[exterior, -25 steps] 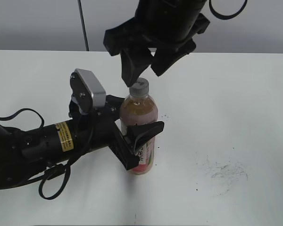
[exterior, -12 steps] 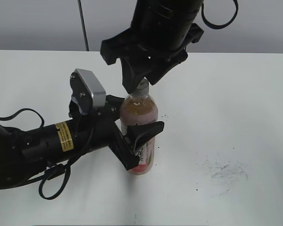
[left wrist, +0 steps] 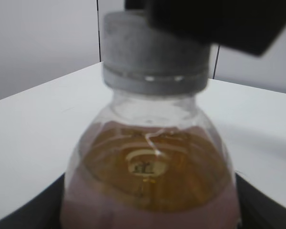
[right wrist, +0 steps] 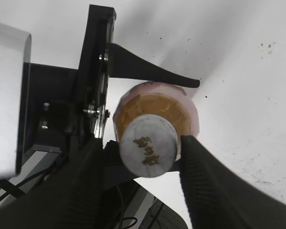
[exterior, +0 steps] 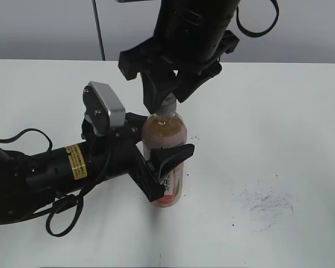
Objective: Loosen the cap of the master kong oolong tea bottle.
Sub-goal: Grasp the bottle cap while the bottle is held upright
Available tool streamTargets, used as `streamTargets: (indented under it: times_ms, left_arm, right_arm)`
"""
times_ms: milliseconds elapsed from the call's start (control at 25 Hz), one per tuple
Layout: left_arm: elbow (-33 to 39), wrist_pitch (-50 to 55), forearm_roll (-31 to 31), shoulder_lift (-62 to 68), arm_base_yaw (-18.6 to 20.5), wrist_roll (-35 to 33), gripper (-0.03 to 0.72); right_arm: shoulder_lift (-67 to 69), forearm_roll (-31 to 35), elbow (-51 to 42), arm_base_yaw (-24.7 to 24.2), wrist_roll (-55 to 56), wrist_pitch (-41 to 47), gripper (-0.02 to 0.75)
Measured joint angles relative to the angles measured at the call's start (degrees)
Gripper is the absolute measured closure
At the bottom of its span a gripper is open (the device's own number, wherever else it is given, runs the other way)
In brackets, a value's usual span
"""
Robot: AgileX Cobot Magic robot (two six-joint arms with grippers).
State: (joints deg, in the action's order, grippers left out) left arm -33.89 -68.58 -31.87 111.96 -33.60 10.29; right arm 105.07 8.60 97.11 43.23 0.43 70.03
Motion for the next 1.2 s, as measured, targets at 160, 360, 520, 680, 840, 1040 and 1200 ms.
streamTargets:
  times_ms: [160,360,520,680,840,1040,1200]
  left_arm:
    - [0.0,0.0,0.0,0.0,0.0,0.0,0.244]
    - [0.0,0.0,0.0,0.0,0.0,0.0,0.244]
    - [0.0,0.0,0.0,0.0,0.0,0.0,0.244]
    - [0.0,0.0,0.1,0.0,0.0,0.0,0.244]
    - [0.0,0.0,0.2,0.0,0.0,0.1,0.244]
    - [0.0,0.0,0.4,0.0,0.0,0.2,0.244]
    - [0.0,0.0,0.4,0.0,0.0,0.2,0.244]
  right_arm:
    - [0.0,0.0,0.0,0.0,0.0,0.0,0.349]
    - [0.0,-0.4,-0.1,0.0,-0.1,0.0,0.476]
    - [0.0,-0.4,-0.1,0.0,-1.5,0.0,0.476]
    - [0.0,-0.4,-0.1,0.0,-4.2,0.0,0.476]
    - [0.0,-0.4,-0.1,0.0,-10.2,0.0,0.477]
    - [0.0,-0.7,-0.1,0.0,-24.4,0.0,0.479]
    - [-0.1,-0.9,-0.1,0.0,-34.2,0.0,0.497]
